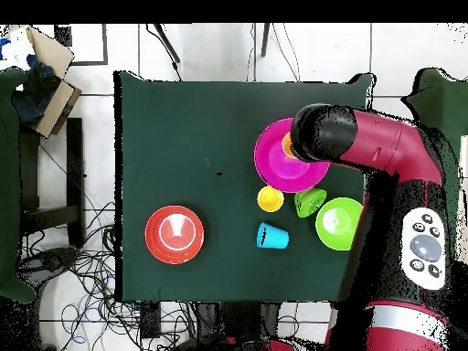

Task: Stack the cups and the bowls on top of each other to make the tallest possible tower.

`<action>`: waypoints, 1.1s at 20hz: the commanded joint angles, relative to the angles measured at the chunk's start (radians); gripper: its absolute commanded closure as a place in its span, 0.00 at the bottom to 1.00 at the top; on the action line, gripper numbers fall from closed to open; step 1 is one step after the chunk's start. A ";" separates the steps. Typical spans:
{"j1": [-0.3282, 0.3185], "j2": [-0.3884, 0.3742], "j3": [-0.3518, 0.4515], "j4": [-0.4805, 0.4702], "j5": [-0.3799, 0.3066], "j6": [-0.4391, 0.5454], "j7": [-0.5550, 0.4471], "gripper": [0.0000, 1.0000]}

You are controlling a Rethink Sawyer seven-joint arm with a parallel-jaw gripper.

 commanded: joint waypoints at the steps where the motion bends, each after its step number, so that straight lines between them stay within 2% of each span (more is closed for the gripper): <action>1: -0.008 -0.007 0.014 0.001 0.021 0.130 0.057 1.00; 10: 0.024 -0.006 -0.016 -0.107 0.042 0.271 0.073 1.00; 22: 0.069 0.022 -0.047 -0.181 0.051 0.337 0.120 1.00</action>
